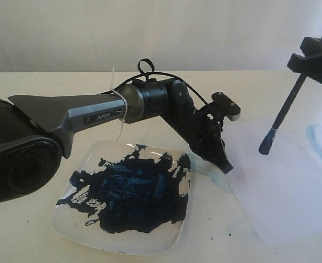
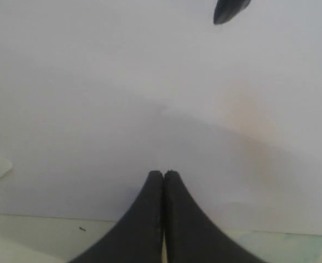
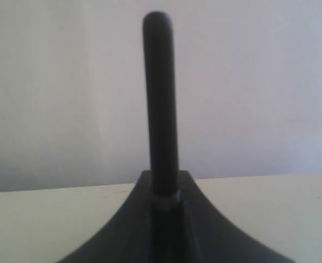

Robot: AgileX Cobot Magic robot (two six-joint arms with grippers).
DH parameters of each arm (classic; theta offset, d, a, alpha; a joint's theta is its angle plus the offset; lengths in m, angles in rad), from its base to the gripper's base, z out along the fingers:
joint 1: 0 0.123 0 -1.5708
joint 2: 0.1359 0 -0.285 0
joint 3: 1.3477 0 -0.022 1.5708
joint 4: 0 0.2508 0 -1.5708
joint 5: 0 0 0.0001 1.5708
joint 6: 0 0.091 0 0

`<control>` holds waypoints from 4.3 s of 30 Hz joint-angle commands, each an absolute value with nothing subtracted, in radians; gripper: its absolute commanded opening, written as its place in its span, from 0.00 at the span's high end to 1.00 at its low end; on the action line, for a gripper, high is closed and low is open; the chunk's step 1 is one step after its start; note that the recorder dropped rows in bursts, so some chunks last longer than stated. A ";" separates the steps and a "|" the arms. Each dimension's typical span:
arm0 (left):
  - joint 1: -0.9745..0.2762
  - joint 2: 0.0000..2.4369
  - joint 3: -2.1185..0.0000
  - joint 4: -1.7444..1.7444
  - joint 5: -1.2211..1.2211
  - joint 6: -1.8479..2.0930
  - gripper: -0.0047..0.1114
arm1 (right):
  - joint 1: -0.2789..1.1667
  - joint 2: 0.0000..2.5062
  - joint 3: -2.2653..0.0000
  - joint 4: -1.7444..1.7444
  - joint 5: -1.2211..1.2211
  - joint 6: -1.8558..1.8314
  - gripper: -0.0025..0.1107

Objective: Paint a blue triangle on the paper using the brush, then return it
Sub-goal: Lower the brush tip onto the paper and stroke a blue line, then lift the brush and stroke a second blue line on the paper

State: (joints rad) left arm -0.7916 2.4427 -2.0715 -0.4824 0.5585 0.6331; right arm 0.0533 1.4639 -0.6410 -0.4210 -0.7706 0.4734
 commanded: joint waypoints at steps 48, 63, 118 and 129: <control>-0.792 2.445 -2.072 -0.482 0.630 0.627 0.96 | 0.069 1.460 -0.648 -0.293 -0.601 0.270 0.98; -0.792 2.445 -2.072 -0.482 0.644 0.627 0.96 | 0.069 1.408 -0.648 -0.174 -0.474 0.143 0.98; -0.792 2.445 -2.072 -0.482 0.639 0.627 0.96 | -0.256 1.506 -0.924 -1.327 -1.221 1.216 0.98; -0.792 2.445 -2.072 -0.482 0.646 0.632 0.96 | -0.280 1.598 -0.946 -1.339 -1.212 1.209 0.98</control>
State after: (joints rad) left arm -0.7916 2.4427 -2.0733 -0.4824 0.5964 0.6331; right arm -0.2741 1.5984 -0.9367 -1.3450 -1.2006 1.2226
